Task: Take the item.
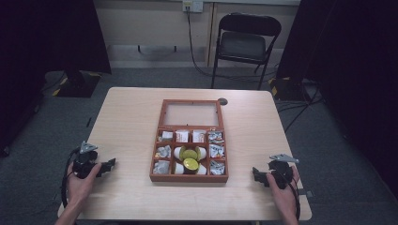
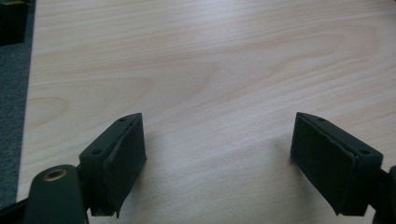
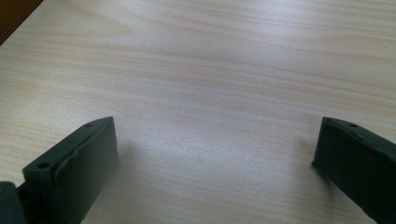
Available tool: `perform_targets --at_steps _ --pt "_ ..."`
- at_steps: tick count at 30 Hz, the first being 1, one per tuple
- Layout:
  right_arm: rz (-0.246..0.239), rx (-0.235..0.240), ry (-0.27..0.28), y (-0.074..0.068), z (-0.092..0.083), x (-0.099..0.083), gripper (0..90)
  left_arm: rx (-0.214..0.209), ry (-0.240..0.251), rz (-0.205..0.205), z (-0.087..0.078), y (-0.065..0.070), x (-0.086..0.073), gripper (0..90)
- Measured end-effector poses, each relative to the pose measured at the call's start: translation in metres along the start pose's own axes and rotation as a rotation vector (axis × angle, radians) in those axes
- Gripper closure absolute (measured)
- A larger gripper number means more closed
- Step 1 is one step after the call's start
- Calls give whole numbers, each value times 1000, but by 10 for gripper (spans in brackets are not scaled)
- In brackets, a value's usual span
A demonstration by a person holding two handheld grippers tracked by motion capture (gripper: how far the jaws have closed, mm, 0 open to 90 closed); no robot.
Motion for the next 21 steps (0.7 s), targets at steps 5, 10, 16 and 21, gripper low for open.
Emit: perform_targets --at_steps 5,10,16,21 --pt "0 0 0 0 0 0 0 -30 34 8 -6 5 4 195" --pt "0 0 0 0 0 0 0 -52 42 25 -10 12 7 208" --pt "0 0 0 0 0 0 0 -72 52 56 -15 20 9 212" --pt "0 0 0 0 0 0 0 -75 75 44 -19 22 13 236"
Point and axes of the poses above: each handheld gripper's, and its own axes: z roughly forward along the jaws, x roughly out of its top, y roughly to its right, the point moved 7 cm from there along z, roughly forward along the jaws, and after that the axes turned 8 degrees about x, right-handed, at the moved point
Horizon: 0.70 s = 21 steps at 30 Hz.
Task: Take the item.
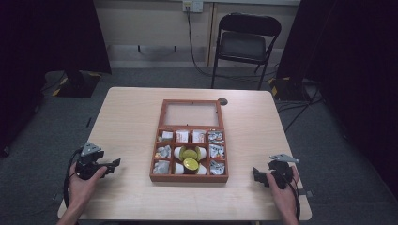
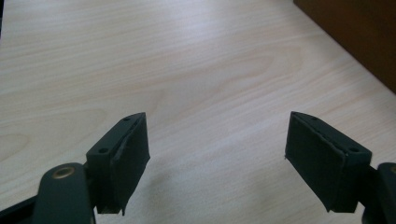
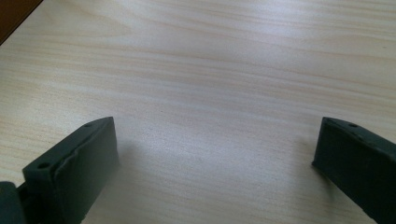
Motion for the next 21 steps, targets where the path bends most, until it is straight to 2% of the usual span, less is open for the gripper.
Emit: perform_targets --at_steps 5,12,14,21 --pt "0 0 0 0 0 0 0 -32 33 -17 -1 5 8 263" --pt "0 0 0 0 0 0 0 -50 63 21 -2 16 18 272" --pt "1 0 0 0 0 0 0 -70 66 28 -2 22 22 267" --pt "4 -1 0 0 1 1 0 -80 72 51 -7 31 34 192"
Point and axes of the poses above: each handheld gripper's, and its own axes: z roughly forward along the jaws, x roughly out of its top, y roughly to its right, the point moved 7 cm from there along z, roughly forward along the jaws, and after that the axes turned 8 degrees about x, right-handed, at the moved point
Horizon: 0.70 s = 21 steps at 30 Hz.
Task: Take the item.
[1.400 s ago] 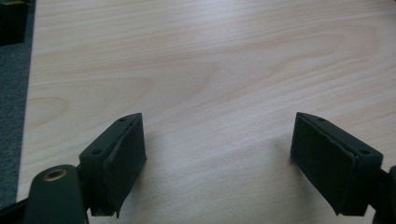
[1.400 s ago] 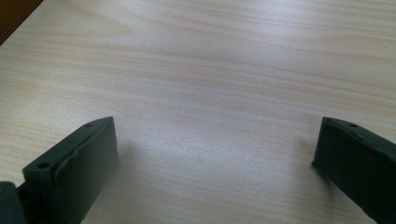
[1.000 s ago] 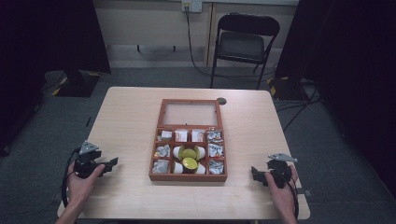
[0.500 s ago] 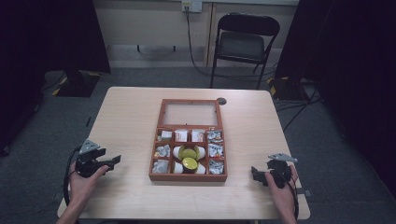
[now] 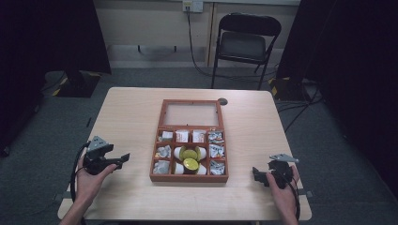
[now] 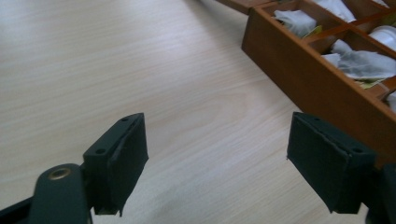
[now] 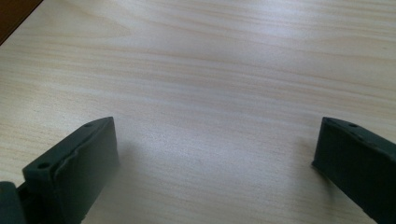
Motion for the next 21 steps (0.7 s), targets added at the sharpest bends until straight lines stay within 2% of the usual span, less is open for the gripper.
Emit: perform_targets --at_steps 2,8,10,15,17,21 --pt "-3 -1 3 0 0 0 0 -24 2 -9 0 4 7 176" --pt "-3 -1 3 0 0 1 0 -45 19 1 4 15 20 167" --pt "-3 -1 3 0 0 1 0 -62 8 15 6 20 24 167" --pt "-3 -1 3 0 0 0 0 -72 22 33 9 28 33 163" --pt "-2 -1 3 0 0 1 0 -82 32 28 9 31 34 168" --pt "-3 -1 3 0 0 0 0 -98 14 42 11 33 33 168"
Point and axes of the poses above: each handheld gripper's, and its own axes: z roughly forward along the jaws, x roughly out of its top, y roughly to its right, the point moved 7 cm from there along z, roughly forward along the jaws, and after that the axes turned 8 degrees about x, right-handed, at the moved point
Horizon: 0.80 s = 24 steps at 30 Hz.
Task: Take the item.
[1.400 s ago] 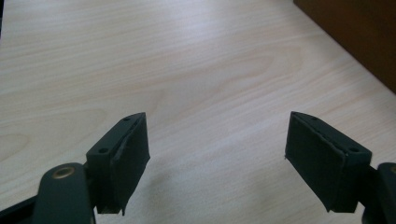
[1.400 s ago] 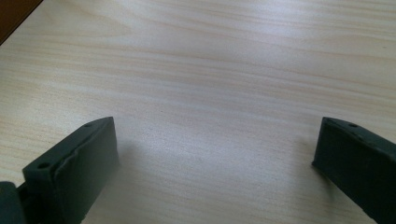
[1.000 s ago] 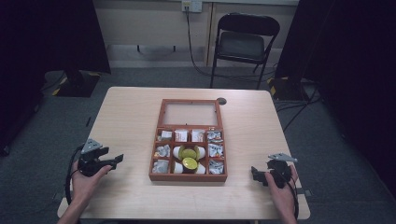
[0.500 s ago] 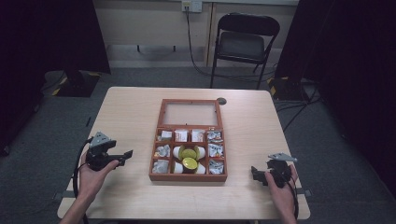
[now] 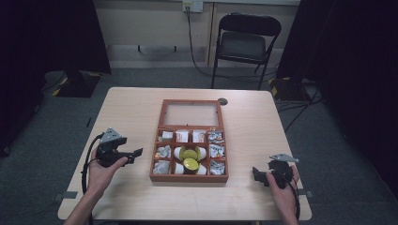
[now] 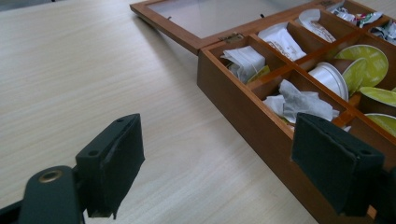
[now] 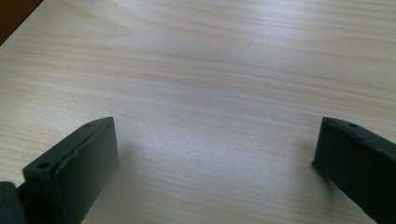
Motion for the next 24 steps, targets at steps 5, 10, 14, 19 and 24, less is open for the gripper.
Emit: perform_targets --at_steps 5,10,14,19,24 --pt "0 0 0 0 0 0 0 -20 19 -2 0 6 4 168" --pt "1 0 0 0 0 0 0 -49 24 21 6 20 8 175" --pt "0 0 0 0 0 0 0 -61 6 65 11 31 11 175" --pt "0 0 0 0 0 0 0 -90 17 52 14 40 20 181" --pt "0 0 0 0 0 0 0 -127 23 50 18 51 25 191"
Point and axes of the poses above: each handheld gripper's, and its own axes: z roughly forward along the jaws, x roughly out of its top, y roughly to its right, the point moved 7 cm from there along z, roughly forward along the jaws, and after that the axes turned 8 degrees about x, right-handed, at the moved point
